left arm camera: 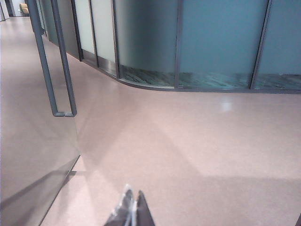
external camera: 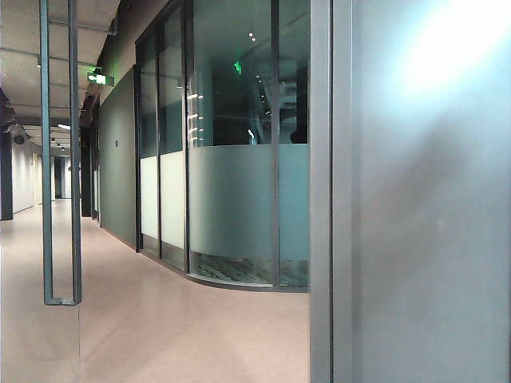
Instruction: Raise the arm to find the leftmost switch on the wall and turn off the lights.
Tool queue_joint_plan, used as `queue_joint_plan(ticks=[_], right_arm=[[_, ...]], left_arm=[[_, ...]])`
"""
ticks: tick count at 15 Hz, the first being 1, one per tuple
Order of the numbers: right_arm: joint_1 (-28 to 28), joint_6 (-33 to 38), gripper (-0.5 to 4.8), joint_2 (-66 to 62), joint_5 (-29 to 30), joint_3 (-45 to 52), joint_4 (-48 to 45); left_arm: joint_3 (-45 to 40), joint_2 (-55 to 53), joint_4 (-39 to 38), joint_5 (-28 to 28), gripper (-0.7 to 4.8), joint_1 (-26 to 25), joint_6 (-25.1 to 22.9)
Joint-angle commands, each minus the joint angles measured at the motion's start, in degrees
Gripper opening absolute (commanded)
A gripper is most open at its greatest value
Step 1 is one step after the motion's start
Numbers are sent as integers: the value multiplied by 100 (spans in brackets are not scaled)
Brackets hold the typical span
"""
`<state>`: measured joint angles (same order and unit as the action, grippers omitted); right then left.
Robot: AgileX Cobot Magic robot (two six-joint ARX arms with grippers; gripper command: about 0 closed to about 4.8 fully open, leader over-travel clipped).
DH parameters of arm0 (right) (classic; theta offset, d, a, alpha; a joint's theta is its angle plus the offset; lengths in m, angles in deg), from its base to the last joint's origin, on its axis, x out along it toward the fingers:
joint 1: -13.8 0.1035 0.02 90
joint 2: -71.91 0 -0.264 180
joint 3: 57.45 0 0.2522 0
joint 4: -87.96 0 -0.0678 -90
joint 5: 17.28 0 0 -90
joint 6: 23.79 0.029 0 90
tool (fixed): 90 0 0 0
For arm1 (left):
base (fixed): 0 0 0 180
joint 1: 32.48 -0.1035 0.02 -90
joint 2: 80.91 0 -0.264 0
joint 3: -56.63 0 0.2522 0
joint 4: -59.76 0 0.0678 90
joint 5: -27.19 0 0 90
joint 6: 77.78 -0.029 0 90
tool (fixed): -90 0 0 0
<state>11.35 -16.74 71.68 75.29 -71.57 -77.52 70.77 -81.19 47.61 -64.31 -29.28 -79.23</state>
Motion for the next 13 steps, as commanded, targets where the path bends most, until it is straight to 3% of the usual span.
queue_joint_plan(ticks=[1,7,8,11,13], right_arm=[[7,4,-1,13,-26,-2,-105],[7,4,-1,13,0,-4,-131],[7,15,-1,13,15,-4,-302],[9,990,-1,11,103,-203,-2175],[7,1231,-1,11,9,-831,-2492]], left_arm=[[13,4,74,24,-5,-4,42],[15,4,221,26,-5,-2,55],[24,4,339,26,-5,-2,267],[116,4,1655,662,-5,-4,1880],[442,2,2837,813,-5,-2,3034]])
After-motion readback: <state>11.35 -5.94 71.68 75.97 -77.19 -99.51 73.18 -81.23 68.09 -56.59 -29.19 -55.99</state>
